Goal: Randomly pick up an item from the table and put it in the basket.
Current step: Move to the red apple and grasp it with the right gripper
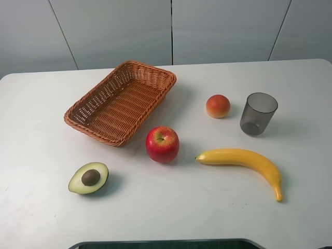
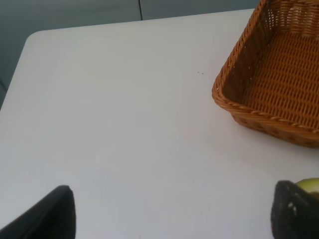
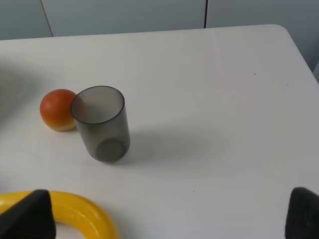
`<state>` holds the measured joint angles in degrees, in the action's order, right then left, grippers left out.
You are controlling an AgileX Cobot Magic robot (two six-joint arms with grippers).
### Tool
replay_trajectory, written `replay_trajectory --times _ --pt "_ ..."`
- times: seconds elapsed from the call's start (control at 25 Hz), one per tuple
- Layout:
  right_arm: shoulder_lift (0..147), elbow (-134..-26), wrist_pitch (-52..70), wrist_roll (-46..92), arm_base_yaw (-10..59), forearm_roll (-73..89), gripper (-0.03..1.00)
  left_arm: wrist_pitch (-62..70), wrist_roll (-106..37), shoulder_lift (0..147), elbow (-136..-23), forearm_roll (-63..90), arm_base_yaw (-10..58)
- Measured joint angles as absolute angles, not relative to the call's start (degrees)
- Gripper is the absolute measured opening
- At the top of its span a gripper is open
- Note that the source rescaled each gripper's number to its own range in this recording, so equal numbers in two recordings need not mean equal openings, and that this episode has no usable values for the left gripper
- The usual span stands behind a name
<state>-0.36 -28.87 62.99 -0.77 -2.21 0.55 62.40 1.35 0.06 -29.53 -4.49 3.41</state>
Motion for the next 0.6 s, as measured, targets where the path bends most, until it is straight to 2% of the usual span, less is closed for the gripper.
replay_trajectory --times 0.6 --pt "-0.4 -28.9 63.0 -0.8 -2.2 0.5 1.00 62.4 1.1 0.1 -29.5 -4.5 3.4"
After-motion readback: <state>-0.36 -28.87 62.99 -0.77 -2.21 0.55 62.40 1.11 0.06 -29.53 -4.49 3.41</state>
